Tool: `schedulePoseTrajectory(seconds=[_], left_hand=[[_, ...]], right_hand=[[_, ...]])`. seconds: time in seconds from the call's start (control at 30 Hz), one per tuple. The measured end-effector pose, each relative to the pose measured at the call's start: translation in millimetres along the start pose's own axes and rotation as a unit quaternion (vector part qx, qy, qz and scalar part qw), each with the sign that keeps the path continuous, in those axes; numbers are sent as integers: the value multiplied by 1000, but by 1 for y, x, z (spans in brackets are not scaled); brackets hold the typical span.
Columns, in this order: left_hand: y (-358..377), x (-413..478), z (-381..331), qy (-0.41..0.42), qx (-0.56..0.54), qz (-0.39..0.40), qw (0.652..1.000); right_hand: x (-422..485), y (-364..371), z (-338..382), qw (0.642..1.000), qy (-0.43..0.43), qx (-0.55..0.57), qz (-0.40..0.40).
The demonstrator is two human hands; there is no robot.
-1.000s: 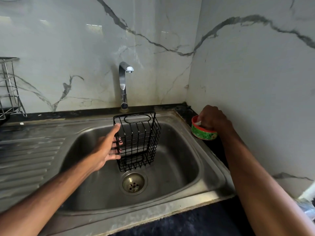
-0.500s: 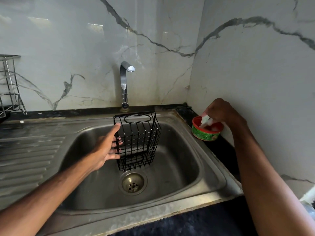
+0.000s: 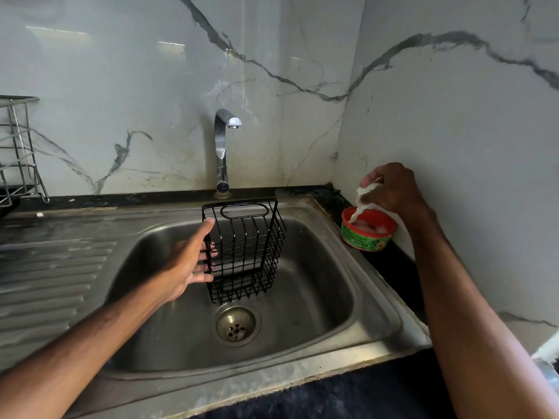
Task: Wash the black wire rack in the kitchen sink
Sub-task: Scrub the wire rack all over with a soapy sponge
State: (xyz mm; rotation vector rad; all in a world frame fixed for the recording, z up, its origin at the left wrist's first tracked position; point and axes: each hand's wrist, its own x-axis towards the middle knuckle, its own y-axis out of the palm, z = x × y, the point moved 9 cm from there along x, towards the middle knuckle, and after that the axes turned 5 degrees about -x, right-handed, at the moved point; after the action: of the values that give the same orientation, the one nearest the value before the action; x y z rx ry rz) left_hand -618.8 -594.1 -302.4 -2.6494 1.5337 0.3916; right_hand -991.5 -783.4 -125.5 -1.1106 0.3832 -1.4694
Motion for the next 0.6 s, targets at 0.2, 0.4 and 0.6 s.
schedulePoseTrajectory(seconds=[0.2, 0.4, 0.6], left_hand=[[0, -1, 0, 0, 2, 2, 1000], [0, 0, 0, 1, 4, 3, 1000], [0, -1, 0, -1, 4, 3, 1000]], right_hand=[[0, 4, -1, 999, 7, -39, 31], [-15, 30, -6, 982, 19, -121, 142], [-21, 37, -15, 971, 53, -161, 169]])
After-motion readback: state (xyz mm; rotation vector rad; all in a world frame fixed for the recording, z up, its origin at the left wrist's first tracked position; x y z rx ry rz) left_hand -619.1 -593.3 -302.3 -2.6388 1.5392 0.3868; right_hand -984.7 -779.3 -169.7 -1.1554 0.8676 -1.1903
